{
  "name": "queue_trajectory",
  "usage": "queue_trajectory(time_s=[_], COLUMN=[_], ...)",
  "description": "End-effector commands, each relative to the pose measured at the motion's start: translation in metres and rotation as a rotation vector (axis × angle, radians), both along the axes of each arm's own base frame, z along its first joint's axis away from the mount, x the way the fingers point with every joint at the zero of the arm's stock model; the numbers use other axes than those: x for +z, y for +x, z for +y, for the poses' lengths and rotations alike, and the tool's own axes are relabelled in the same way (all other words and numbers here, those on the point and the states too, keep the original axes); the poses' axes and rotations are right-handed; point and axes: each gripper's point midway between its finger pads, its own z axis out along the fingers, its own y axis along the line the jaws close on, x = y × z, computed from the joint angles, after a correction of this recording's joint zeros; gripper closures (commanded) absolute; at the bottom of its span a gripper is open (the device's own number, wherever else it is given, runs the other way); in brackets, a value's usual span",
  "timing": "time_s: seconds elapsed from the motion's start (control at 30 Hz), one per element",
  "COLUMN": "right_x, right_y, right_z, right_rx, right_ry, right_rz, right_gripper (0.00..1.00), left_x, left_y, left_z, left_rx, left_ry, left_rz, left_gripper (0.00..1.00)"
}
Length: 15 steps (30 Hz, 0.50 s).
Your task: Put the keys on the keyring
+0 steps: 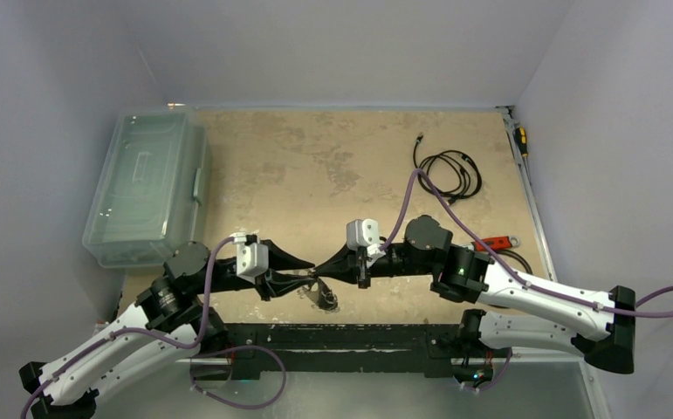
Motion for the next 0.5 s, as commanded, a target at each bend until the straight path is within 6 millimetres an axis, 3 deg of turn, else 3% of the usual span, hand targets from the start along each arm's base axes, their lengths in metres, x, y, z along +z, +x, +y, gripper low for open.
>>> queue_trajectory(time_s=[0.0, 0.37, 0.47], right_x=[0.033, 0.0362, 0.0348], right_y=[-0.0021, -0.0009, -0.0002], right_z=[-0.0039, -0.0044, -0.0036], right_rx=[-0.002, -0.013, -0.015], right_ry=[0.112, 0.125, 0.122], right_rz=[-0.038, -0.033, -0.03], right_gripper=[1.0, 1.0, 1.0], left_x=[0.0112, 0.0114, 0.0117], left_y=[0.002, 0.0037, 0.0041], left_z=[0.0002, 0.001, 0.0012], left_rx=[0.011, 0.023, 0.026], left_ry=[-0.025, -0.024, -0.024], left_rz=[-0.012, -0.011, -0.011], left_gripper=[0.7, 0.87, 0.78])
